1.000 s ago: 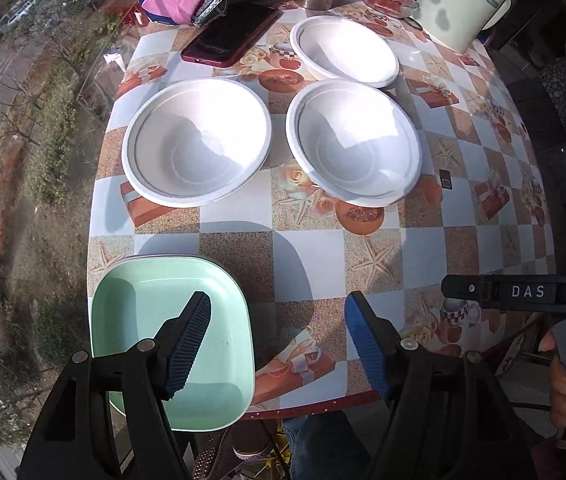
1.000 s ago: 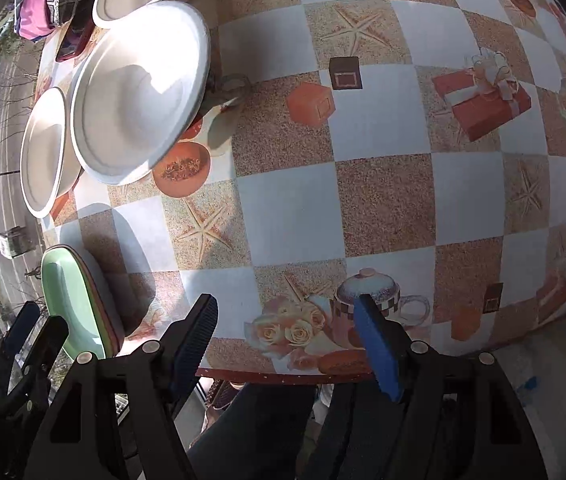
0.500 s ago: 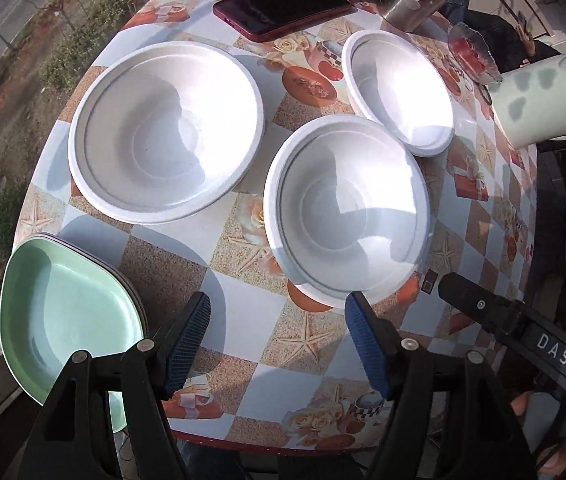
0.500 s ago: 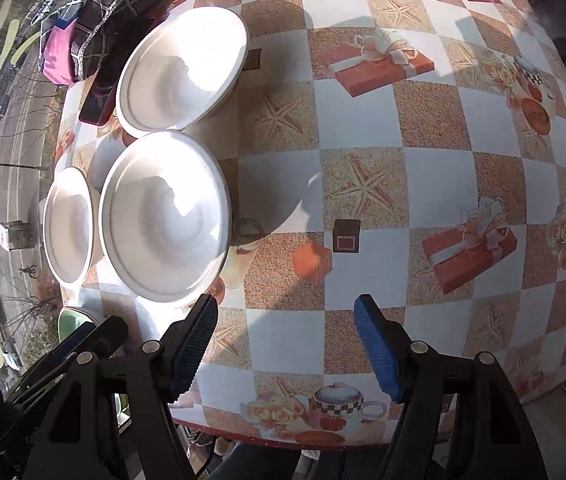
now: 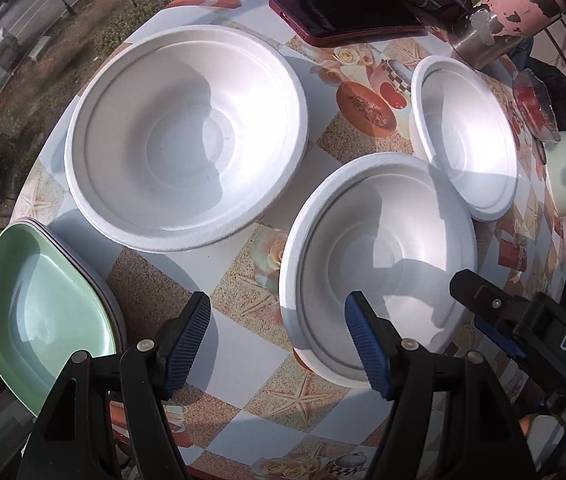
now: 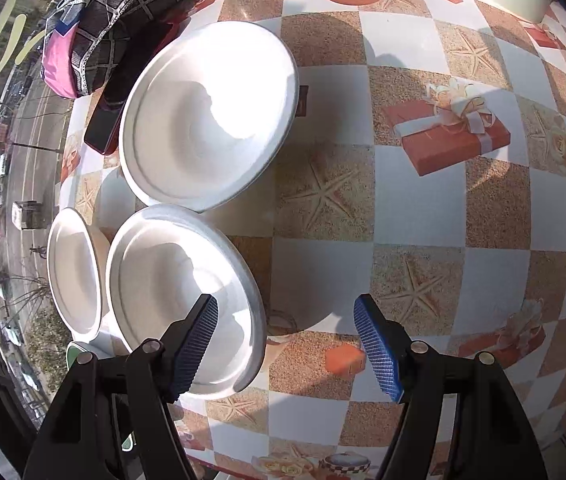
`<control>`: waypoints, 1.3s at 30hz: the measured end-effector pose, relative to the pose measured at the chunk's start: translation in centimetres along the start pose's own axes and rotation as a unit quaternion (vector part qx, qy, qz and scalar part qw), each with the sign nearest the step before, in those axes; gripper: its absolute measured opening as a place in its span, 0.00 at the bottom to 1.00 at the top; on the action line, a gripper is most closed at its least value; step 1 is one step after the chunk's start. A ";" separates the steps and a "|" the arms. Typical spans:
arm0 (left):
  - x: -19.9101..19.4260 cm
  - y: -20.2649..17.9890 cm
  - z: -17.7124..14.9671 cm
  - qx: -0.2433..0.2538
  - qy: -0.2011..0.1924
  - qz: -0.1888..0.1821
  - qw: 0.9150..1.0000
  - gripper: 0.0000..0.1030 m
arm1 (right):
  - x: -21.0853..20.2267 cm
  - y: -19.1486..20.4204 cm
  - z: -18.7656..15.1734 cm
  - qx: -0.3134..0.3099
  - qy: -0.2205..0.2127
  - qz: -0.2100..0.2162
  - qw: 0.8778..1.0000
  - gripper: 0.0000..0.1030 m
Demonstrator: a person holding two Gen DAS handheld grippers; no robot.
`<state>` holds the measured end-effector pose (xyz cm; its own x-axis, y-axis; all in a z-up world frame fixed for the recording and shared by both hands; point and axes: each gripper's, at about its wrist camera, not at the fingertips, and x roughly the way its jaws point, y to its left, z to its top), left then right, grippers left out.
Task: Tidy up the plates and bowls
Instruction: 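Move both tools toward the rim of a white bowl, then close both tools on the white bowl rim and lift it, then carry the white bowl with both tools toward the table edge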
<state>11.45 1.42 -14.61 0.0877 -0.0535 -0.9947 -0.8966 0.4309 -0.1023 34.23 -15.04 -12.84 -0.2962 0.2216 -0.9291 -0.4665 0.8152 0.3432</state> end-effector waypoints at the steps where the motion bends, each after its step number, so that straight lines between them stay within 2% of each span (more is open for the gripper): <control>1: 0.3 -0.1 0.1 -0.002 0.004 0.002 1.000 0.71 | 0.3 0.2 0.2 -0.002 0.000 0.002 1.000 0.70; 11: 2.5 -1.1 1.2 0.012 0.023 0.019 0.999 0.71 | 3.3 2.3 1.5 -0.033 0.017 -0.009 0.999 0.70; 14: 3.0 -1.2 1.4 0.019 0.024 0.021 0.999 0.64 | 4.0 2.7 1.4 -0.039 0.027 -0.012 0.999 0.69; 15: 3.1 -1.2 1.4 0.023 0.026 0.022 0.999 0.57 | 4.2 2.8 1.3 -0.040 0.030 -0.013 0.999 0.61; 16: 3.3 -1.1 1.3 0.028 0.027 0.025 0.999 0.53 | 4.7 3.4 1.6 -0.041 0.031 -0.017 0.999 0.46; 17: 3.3 -1.1 1.2 0.033 0.022 0.023 0.999 0.52 | 4.8 3.5 1.5 -0.045 0.030 -0.022 0.998 0.41; 18: 3.3 -1.3 1.1 0.041 0.019 0.018 0.999 0.46 | 5.0 3.6 1.5 -0.047 0.036 -0.013 0.998 0.26; 19: 3.3 -1.6 1.0 0.053 0.019 0.012 0.998 0.38 | 5.2 3.5 1.5 -0.045 0.040 -0.004 0.998 0.20; 21: 3.3 -2.4 0.8 0.081 0.021 0.010 0.996 0.26 | 5.4 3.5 1.3 -0.042 0.042 0.001 0.998 0.19; 22: 3.2 -3.0 0.6 0.098 0.019 0.015 0.995 0.26 | 5.4 3.5 1.0 -0.045 0.045 -0.001 0.998 0.19; 26: 3.2 -5.1 -1.6 0.182 0.017 0.036 0.983 0.26 | 5.7 3.7 -1.2 -0.068 0.062 -0.015 0.996 0.18; 28: 3.3 -5.6 -3.1 0.215 0.023 0.033 0.976 0.26 | 5.6 3.2 -2.8 -0.073 0.060 -0.023 0.995 0.18; 30: 3.4 -6.2 -4.8 0.251 0.030 0.028 0.967 0.26 | 5.6 2.2 -4.2 -0.056 0.065 -0.018 0.996 0.18; 35: 3.6 -7.8 -9.9 0.340 0.042 0.027 0.939 0.26 | 5.0 -0.8 -8.7 -0.024 0.073 -0.019 0.997 0.19; 39: 4.3 -9.4 -12.7 0.379 0.069 0.011 0.923 0.26 | 5.0 -3.2 -11.9 0.018 0.074 -0.018 0.997 0.19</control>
<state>14.79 -14.29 -17.80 -0.0293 -0.1285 -0.9913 -0.3310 0.9370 -0.1117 24.34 -22.95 -16.94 -0.4008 0.1117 -0.9093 -0.4494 0.8409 0.3014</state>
